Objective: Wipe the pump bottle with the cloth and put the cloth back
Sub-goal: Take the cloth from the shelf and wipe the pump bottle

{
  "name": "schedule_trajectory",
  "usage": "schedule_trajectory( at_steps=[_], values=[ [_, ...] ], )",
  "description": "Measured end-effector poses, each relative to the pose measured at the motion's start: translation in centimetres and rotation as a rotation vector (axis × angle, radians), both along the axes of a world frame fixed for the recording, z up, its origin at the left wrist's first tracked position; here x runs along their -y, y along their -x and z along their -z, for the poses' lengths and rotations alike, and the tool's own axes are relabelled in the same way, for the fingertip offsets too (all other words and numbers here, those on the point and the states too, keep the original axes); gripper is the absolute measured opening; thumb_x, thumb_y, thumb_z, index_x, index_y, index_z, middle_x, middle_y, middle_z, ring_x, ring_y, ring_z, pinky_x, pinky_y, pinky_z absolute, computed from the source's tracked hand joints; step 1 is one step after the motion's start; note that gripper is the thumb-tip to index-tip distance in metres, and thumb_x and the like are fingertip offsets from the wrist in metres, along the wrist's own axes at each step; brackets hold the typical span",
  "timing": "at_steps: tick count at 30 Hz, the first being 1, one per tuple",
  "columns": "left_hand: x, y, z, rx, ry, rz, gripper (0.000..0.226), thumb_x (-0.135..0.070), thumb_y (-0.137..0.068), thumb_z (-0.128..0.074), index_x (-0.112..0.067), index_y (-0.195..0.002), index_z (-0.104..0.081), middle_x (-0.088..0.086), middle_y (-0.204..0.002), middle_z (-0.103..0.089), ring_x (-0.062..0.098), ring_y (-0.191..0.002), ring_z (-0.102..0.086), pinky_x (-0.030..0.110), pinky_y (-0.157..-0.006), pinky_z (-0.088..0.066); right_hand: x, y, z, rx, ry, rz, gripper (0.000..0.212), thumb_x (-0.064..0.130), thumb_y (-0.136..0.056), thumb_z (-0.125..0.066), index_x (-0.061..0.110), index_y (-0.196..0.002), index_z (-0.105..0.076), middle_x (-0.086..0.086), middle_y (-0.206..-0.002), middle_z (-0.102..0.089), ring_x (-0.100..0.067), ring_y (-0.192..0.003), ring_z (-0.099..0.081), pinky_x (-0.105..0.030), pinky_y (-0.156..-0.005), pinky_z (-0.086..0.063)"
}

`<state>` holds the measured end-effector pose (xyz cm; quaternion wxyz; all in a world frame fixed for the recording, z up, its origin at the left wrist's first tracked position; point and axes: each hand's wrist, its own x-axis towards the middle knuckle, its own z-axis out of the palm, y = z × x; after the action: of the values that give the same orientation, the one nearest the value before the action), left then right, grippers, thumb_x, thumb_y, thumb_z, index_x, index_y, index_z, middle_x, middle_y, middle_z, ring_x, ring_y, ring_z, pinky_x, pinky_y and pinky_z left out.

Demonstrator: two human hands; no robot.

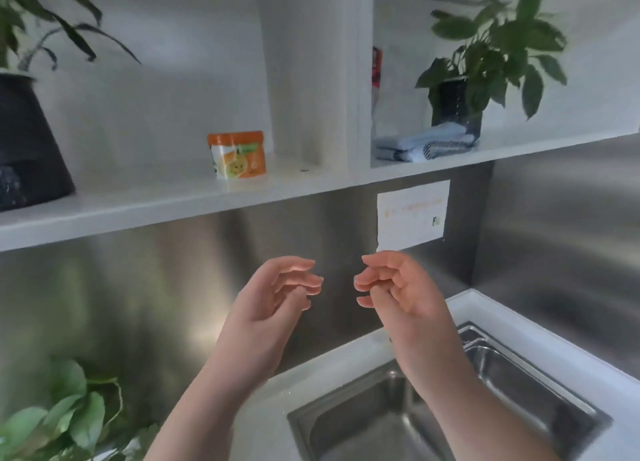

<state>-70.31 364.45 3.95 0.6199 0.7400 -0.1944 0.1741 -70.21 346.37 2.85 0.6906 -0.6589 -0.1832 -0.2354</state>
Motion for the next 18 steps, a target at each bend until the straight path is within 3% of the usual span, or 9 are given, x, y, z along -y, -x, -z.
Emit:
schedule_trajectory(
  at_steps=[3, 7, 12, 15, 18],
  values=[
    [2.1, -0.2, -1.5, 0.069, 0.023, 0.052, 0.026, -0.032, -0.080, -0.055, -0.032, -0.104, -0.065, 0.004, -0.099, -0.073, 0.020, -0.097, -0.068, 0.041, -0.087, -0.054, 2.2, 0.1, -1.7, 0.061, -0.015, 0.039, 0.032, 0.006, -0.082, -0.048, 0.023, -0.104, -0.063, -0.002, -0.091, -0.069, -0.015, -0.091, -0.067, -0.030, -0.081, -0.058],
    [5.9, -1.0, -3.1, 0.133, 0.026, 0.106, 0.022, -0.022, -0.086, -0.058, -0.031, -0.105, -0.066, 0.007, -0.098, -0.072, 0.023, -0.098, -0.067, 0.041, -0.087, -0.055, 5.8, -0.3, -3.6, 0.113, -0.016, 0.054, 0.033, 0.006, -0.082, -0.048, 0.027, -0.102, -0.065, -0.002, -0.092, -0.069, -0.017, -0.092, -0.067, -0.031, -0.084, -0.058],
    [11.4, -2.5, -5.3, 0.216, 0.032, 0.132, 0.027, -0.036, -0.078, -0.058, -0.033, -0.103, -0.067, 0.008, -0.098, -0.072, 0.024, -0.097, -0.068, 0.038, -0.084, -0.057, 11.1, -1.9, -5.6, 0.154, -0.008, 0.066, 0.039, 0.007, -0.079, -0.048, 0.037, -0.097, -0.065, 0.003, -0.093, -0.069, -0.013, -0.093, -0.067, -0.030, -0.082, -0.057],
    [15.2, -3.8, -5.5, 0.220, 0.053, 0.113, 0.029, -0.035, -0.076, -0.059, -0.030, -0.103, -0.068, 0.009, -0.097, -0.072, 0.024, -0.096, -0.069, 0.036, -0.081, -0.058, 14.9, -3.4, -6.6, 0.201, 0.104, 0.118, 0.042, 0.003, -0.083, -0.051, 0.040, -0.098, -0.062, 0.012, -0.100, -0.066, -0.009, -0.100, -0.065, -0.032, -0.084, -0.057],
    [18.5, -5.0, -6.2, 0.216, 0.124, 0.096, 0.030, -0.032, -0.073, -0.061, -0.028, -0.102, -0.069, 0.009, -0.099, -0.072, 0.024, -0.095, -0.070, 0.035, -0.078, -0.059, 17.9, -5.2, -8.5, 0.314, 0.337, 0.245, 0.041, 0.010, -0.086, -0.057, 0.044, -0.109, -0.053, 0.023, -0.116, -0.059, -0.003, -0.113, -0.057, -0.018, -0.093, -0.047]
  ],
)
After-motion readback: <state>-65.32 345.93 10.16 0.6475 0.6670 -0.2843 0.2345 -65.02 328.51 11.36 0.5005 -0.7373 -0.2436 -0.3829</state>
